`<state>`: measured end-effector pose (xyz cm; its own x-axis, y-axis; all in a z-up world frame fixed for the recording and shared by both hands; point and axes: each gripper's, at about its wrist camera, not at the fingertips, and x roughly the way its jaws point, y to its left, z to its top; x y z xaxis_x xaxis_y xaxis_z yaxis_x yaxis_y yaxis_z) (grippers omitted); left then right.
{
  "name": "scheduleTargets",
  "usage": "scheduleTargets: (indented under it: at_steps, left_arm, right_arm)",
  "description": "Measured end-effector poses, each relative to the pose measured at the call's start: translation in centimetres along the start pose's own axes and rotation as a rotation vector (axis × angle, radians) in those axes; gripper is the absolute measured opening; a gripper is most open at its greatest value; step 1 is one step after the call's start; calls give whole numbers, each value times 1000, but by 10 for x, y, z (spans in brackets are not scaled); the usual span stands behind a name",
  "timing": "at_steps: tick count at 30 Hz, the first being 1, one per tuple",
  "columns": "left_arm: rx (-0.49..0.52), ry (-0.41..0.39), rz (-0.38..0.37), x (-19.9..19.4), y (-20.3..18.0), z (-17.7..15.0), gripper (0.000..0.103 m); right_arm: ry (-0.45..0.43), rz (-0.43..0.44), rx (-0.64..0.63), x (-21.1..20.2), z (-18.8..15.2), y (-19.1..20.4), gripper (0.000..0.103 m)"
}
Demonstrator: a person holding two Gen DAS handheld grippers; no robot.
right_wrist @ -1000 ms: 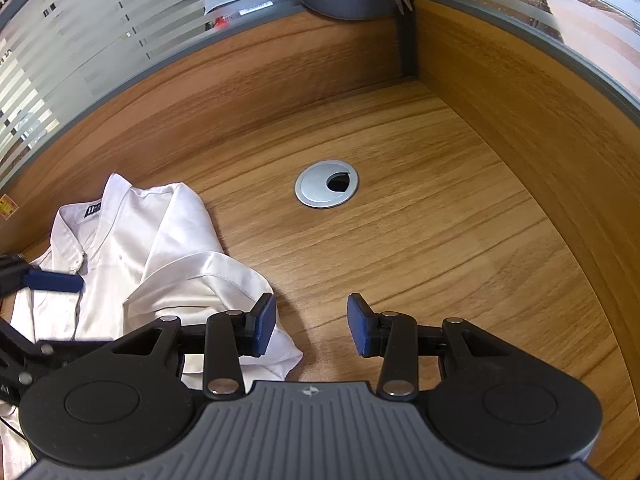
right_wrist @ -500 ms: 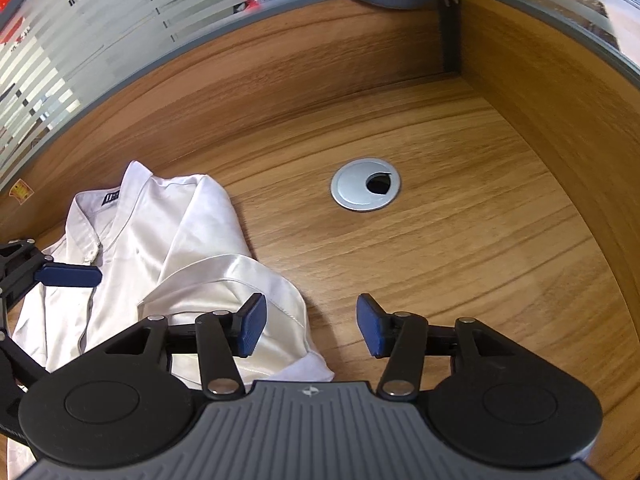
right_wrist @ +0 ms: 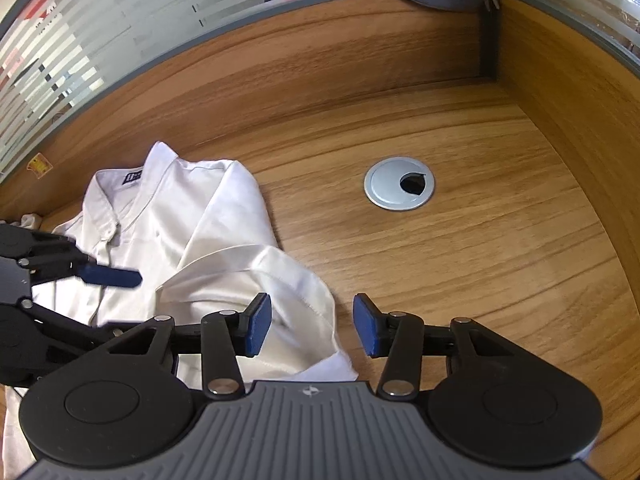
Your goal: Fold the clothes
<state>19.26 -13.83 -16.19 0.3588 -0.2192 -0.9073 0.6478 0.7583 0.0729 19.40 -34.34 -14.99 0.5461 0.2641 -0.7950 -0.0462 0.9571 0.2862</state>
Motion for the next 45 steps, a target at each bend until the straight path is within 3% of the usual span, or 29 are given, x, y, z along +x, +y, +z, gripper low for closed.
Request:
scheduleTargets:
  at_steps: [2,4,6,14,18,22,24,26,27,28,35,41,45]
  left_arm:
    - [-4,1,10,1,1,0,34]
    - [-4,4,20,2,2,-1,22]
    - [-7,1,33,1,6,0,17]
    - [-20,-48,89,-12,26,-1,7]
    - [5,-65,79,-18,30,-7,7]
    - [40,-32,62,-14,32,-19,9]
    - [51,-21,61,-14,35,-26,19]
    - [52,-31,57,-18,39,-33,26]
    - [50,-41,57,-22,41,-37,29]
    - [43,-54,55,-26,44,-40,30]
    - [-48,-98,44,-31,59,-37,50]
    - [-124,-92,27,-26,64,-34,51]
    - [-144,-94,57,-40,78,-53,52]
  right_arm:
    - [18,-3,2,6,2,-3,41]
    - [45,4,7,12,4,-7,12]
    - [62,33,17,12,3,-10,1]
    - [-70,52,-100,-54,-21,9,1]
    - [-53,90,-223,-68,-47,35,1]
    - [8,86,-354,-61,-72,60,2]
    - [39,79,-409,-56,-82,70,5]
    - [28,67,-411,-61,-85,71,15]
    - [16,60,-399,-63,-85,70,34]
    - [2,46,-393,-65,-86,70,43]
    - [10,-89,-459,-47,-86,64,45]
    - [37,-112,-566,-14,-80,71,44]
    - [53,-162,-503,-14,-77,60,44]
